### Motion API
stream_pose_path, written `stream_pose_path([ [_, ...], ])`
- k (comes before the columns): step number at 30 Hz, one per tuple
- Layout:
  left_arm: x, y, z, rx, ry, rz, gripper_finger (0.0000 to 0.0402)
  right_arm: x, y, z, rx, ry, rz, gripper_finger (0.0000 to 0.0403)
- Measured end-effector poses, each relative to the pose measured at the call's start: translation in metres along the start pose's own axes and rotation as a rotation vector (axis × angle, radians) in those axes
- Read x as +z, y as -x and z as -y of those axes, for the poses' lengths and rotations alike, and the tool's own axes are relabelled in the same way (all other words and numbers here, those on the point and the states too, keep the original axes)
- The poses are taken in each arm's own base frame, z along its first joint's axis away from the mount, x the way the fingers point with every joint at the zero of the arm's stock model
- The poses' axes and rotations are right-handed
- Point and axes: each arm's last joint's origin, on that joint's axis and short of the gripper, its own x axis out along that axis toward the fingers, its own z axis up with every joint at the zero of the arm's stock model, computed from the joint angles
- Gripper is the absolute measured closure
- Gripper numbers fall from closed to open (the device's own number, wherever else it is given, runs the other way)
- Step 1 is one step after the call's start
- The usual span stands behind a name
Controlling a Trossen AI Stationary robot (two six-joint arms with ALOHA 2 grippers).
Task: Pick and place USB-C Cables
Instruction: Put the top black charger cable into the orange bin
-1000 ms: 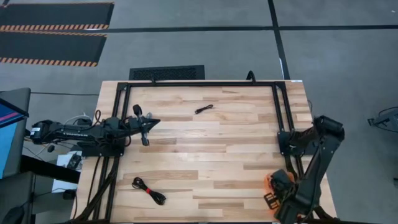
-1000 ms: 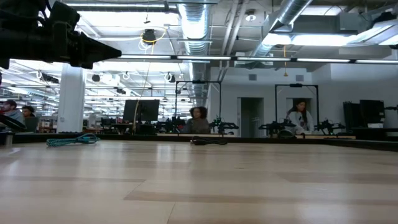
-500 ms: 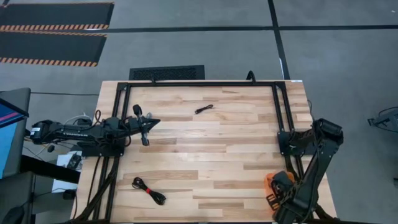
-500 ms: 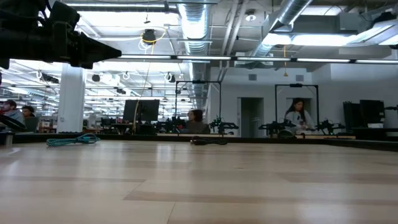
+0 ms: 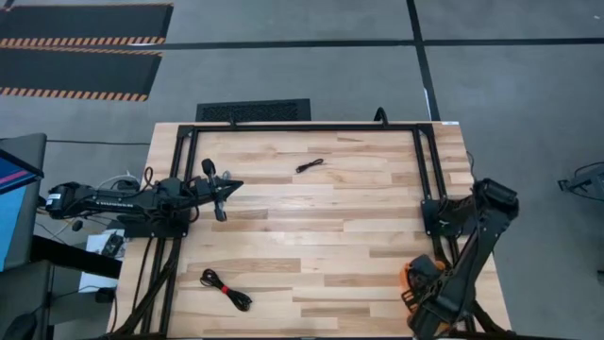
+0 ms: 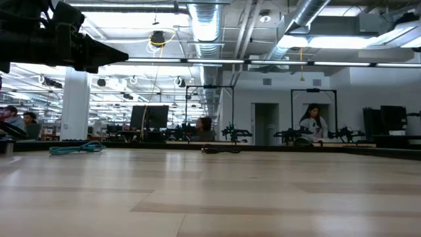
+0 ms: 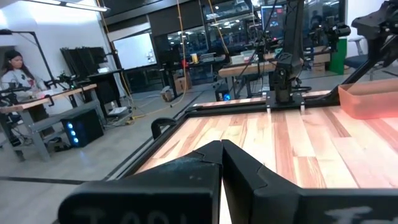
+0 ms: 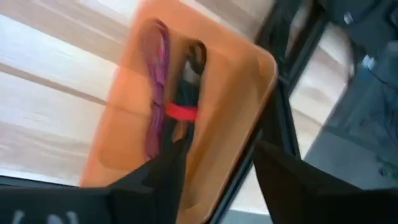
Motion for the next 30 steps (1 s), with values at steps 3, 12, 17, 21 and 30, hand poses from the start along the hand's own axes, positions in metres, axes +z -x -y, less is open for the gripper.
stream_pose_path([
  [3,0.0,0.0,0.0,0.0,0.0,0.0,0.0401,0.016,0.003,-0.009,0.051,0.051,0.089,0.0177],
  [12,-0.002,0.0,0.0,-0.003,0.012,-0.015,0.0401,0.1,0.014,-0.042,0.118,0.34,0.42,0.0185],
  [17,-0.003,0.0,0.001,-0.007,0.032,-0.035,0.0401,0.163,0.018,-0.056,0.11,0.505,0.473,0.019],
  [21,-0.006,0.0,0.001,-0.011,0.057,-0.063,0.0401,0.211,0.019,-0.062,0.141,0.615,0.507,0.0195],
  [30,-0.014,0.001,0.002,-0.018,0.089,-0.138,0.0401,0.308,0.028,-0.061,0.221,0.686,0.743,0.0205],
])
